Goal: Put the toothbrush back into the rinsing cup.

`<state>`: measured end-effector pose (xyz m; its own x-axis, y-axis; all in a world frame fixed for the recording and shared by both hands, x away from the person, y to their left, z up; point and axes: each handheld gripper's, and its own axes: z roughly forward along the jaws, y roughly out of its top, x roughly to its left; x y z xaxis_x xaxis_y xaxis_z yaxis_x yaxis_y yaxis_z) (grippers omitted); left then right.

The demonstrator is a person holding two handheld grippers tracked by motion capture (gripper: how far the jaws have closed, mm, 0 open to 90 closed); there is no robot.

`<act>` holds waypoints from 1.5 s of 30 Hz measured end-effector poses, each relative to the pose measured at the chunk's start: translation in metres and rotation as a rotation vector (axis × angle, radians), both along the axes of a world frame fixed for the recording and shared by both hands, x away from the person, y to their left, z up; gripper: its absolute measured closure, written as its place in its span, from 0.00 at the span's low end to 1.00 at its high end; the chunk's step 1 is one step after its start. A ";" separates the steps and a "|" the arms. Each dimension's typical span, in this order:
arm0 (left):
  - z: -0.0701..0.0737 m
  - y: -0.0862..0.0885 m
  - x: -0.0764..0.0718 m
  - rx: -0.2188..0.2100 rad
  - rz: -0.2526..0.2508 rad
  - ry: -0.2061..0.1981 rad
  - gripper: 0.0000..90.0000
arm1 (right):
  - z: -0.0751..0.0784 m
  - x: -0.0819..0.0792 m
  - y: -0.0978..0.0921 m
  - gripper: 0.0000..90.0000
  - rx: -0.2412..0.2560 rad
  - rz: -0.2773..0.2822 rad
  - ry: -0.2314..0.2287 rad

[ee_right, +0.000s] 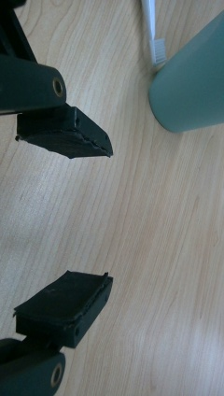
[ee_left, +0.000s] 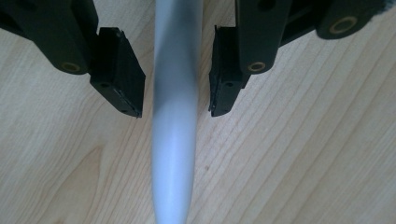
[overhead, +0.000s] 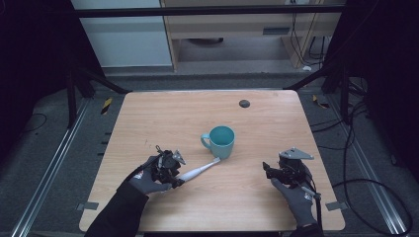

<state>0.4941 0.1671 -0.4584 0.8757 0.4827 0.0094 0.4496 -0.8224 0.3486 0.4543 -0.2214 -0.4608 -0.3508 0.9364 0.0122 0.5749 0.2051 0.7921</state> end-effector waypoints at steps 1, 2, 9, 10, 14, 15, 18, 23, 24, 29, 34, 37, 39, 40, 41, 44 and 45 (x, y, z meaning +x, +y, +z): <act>-0.001 0.000 0.000 0.006 -0.002 0.005 0.62 | 0.000 0.000 0.000 0.35 0.001 0.001 0.002; -0.002 0.000 0.001 0.007 -0.003 0.007 0.63 | 0.000 0.000 0.000 0.35 -0.002 0.003 0.000; -0.007 -0.003 0.004 0.037 -0.007 0.031 0.70 | 0.000 0.000 0.001 0.36 -0.003 0.003 0.005; -0.007 -0.003 0.004 0.037 -0.007 0.031 0.71 | 0.000 0.000 0.001 0.36 -0.001 0.003 0.007; -0.007 -0.004 0.004 0.040 -0.003 0.038 0.72 | 0.000 0.000 0.001 0.36 -0.002 0.003 0.006; -0.007 -0.004 0.004 0.041 0.000 0.041 0.72 | 0.000 0.000 0.001 0.36 -0.002 0.004 0.006; -0.007 -0.005 0.003 0.047 0.002 0.040 0.72 | 0.000 0.000 0.001 0.36 -0.004 0.004 0.007; -0.007 -0.007 0.003 0.038 0.008 0.047 0.73 | 0.000 0.000 0.001 0.36 -0.003 0.003 0.007; -0.007 -0.007 0.003 0.034 0.010 0.052 0.73 | 0.000 0.000 0.000 0.36 -0.003 0.003 0.007; -0.001 -0.002 0.001 0.009 0.015 0.068 0.73 | 0.000 0.000 0.000 0.36 0.000 0.001 0.006; 0.012 0.009 -0.004 -0.027 0.037 0.040 0.73 | 0.000 -0.001 -0.001 0.36 0.000 -0.003 0.005; 0.021 0.022 -0.008 -0.057 0.063 0.009 0.73 | 0.001 -0.001 -0.003 0.36 -0.001 -0.006 0.003; 0.026 0.030 -0.010 -0.078 0.085 -0.007 0.73 | 0.001 -0.001 -0.003 0.36 0.001 -0.009 0.003; 0.029 0.035 -0.011 -0.096 0.106 -0.022 0.73 | 0.001 -0.001 -0.003 0.36 0.002 -0.009 0.003; 0.032 0.039 -0.012 -0.115 0.126 -0.033 0.73 | 0.001 -0.002 -0.003 0.36 0.004 -0.010 0.004; 0.041 0.052 -0.012 -0.155 0.180 -0.067 0.73 | 0.001 -0.002 -0.003 0.36 0.003 -0.011 0.002; 0.044 0.056 -0.012 -0.168 0.198 -0.083 0.73 | 0.001 -0.001 -0.003 0.36 0.002 -0.012 0.002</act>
